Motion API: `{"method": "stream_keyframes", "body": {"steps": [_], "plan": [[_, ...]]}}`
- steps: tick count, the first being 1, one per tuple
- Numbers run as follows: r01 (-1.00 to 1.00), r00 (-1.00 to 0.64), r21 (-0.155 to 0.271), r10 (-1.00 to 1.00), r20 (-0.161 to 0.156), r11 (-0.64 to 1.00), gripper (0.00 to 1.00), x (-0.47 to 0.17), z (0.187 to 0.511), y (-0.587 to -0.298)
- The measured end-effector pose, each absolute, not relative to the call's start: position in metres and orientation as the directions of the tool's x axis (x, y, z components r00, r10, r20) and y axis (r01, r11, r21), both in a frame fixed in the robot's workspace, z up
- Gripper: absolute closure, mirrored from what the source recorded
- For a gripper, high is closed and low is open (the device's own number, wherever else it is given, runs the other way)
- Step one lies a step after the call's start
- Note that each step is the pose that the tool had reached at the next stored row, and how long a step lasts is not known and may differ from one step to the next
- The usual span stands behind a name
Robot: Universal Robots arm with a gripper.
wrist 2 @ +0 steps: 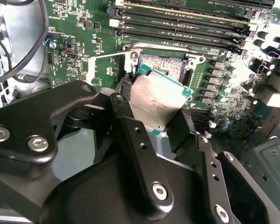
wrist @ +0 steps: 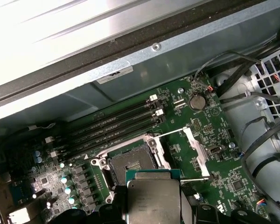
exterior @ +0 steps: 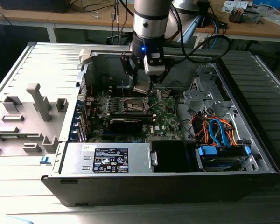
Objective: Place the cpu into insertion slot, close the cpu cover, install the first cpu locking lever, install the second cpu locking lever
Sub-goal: 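Place the cpu into insertion slot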
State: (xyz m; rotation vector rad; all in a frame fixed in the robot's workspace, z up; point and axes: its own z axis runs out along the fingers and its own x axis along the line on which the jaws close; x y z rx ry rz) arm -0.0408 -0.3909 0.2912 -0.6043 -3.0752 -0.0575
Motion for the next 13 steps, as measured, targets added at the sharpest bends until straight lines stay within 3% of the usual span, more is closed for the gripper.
{"method": "stream_keyframes", "body": {"steps": [13], "plan": [[0.422, -0.906, 0.034, 0.422, 0.014, 0.906, 0.45, -0.0408, 0.2904, -0.3909]]}}
